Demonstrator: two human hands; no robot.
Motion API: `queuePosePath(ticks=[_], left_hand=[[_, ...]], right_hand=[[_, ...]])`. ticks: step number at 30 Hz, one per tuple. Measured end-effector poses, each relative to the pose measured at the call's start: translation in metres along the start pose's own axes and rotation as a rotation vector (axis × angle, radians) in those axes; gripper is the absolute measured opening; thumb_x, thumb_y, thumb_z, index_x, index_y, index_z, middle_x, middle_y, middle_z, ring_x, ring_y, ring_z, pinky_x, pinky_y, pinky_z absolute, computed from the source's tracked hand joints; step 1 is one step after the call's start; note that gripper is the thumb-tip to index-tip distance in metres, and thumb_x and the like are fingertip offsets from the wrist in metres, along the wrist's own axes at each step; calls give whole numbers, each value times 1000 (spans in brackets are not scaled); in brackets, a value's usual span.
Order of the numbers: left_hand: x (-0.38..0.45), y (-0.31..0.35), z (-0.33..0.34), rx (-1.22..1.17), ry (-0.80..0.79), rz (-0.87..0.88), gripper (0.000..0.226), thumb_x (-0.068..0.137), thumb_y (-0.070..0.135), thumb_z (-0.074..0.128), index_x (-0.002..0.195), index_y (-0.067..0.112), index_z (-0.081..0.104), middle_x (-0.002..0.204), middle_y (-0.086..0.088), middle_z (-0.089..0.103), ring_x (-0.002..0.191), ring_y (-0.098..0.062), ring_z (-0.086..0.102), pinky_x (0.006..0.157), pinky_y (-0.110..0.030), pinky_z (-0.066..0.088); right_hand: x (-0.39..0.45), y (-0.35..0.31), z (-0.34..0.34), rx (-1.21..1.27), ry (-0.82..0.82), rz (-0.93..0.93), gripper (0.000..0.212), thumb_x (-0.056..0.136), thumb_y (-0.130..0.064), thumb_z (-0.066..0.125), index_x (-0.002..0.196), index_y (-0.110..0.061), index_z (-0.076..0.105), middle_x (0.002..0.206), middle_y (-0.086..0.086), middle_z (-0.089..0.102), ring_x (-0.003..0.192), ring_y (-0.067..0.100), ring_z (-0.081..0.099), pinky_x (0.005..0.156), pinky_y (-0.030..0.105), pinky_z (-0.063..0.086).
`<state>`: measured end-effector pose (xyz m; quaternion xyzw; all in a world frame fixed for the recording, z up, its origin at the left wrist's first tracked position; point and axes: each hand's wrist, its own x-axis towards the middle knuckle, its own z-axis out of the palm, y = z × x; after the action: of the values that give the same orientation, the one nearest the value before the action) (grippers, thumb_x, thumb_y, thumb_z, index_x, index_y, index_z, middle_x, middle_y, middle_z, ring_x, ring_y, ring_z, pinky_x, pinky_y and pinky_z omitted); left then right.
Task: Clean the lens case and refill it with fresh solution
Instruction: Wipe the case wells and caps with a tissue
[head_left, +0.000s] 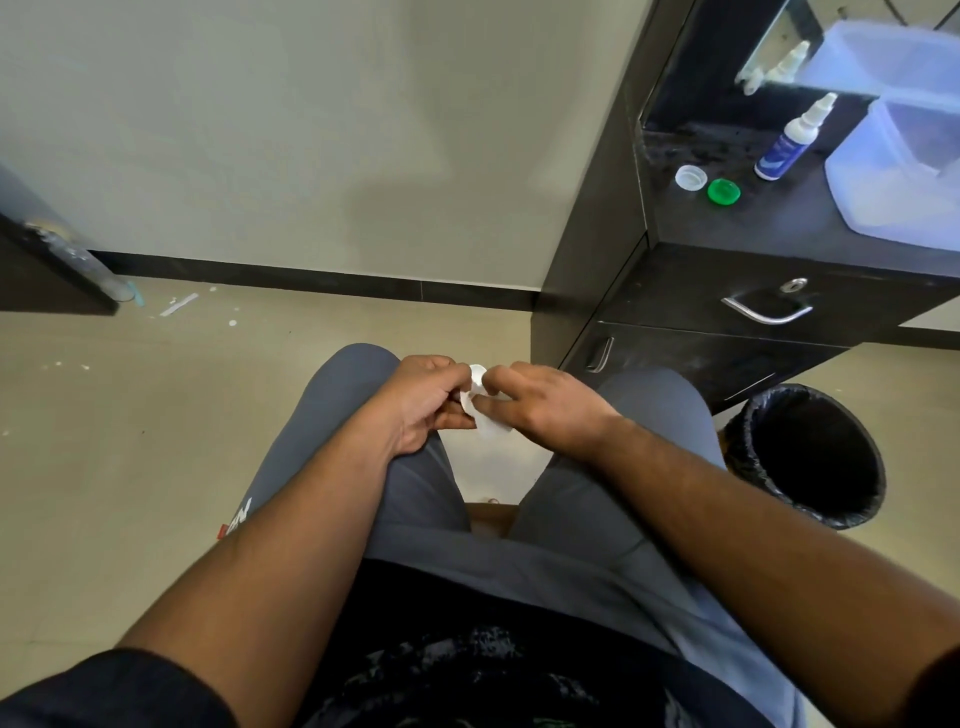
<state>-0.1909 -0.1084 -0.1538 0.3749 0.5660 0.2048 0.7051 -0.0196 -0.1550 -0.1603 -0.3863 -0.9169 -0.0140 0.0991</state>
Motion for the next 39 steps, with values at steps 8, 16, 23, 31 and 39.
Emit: queuePosePath(ticks=[8,16,23,31,39], left_hand=[[4,-6,6,125,72,109,15,81,-3,60,67,0,60,64,-12,53,52,-20,58,52,-29,57],[3,-9,6,86,211,261,10,79,-8,61,72,-15,59,65,-15,53,49,-15,64,47,-23,53],[-1,1,7,-241,72,263,21,86,-9,55,69,3,51,77,-18,71,73,-31,72,62,-36,61],[2,0,1,-280,18,216,27,88,-8,52,65,6,48,92,-24,72,84,-38,72,71,-42,61],[5,-2,2,-205,75,214,25,84,-7,59,62,3,50,78,-17,65,71,-27,72,64,-38,61]], right_hand=[[-12,-6,12,-19,-144,133,61,60,-5,87,117,-9,64,83,10,59,51,21,53,41,24,40],[7,-33,7,533,-131,729,36,92,-4,50,127,-10,58,111,11,65,87,22,61,76,30,51],[10,-27,-1,2276,644,1066,13,97,-15,48,106,-6,51,76,4,53,38,5,35,35,16,33],[-2,-21,-14,1408,363,1176,37,93,-33,47,99,-2,66,67,-6,60,58,9,44,54,22,38],[6,-28,1,933,265,935,17,93,-19,58,97,-8,71,88,-6,56,82,9,54,71,17,45]])
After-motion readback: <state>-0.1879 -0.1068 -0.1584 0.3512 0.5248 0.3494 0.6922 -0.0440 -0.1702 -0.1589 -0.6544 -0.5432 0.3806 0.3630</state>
